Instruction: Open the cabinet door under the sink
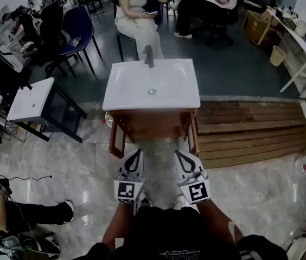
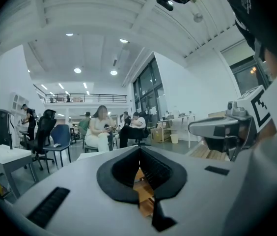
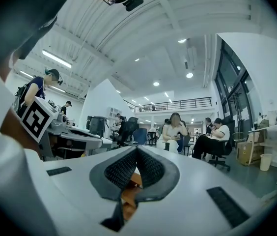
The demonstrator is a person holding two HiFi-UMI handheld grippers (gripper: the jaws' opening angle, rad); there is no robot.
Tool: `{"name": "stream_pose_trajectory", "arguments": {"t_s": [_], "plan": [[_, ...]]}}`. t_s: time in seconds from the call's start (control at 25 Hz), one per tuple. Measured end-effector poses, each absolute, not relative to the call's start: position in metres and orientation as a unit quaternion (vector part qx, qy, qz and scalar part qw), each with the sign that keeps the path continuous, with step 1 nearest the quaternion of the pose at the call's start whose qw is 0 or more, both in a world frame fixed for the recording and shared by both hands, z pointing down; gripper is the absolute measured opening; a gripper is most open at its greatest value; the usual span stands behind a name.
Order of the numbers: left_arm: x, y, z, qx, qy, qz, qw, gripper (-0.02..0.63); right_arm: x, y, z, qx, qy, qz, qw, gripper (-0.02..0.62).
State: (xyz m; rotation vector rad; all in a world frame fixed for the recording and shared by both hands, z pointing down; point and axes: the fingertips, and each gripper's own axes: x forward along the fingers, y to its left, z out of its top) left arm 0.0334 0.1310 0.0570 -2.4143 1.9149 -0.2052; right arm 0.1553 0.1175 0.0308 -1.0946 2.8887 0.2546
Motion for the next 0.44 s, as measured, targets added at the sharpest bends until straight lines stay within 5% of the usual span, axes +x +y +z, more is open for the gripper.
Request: {"name": "stream_pose_trajectory", "arguments": {"t_s": [0.44], "plan": [[0.073, 0.142, 0.045, -0.792, 0.605, -0.063, 0.057, 0.023, 0.18, 0.125, 0.024, -0.36, 0.927, 0.105, 0.027, 0.025]]}}
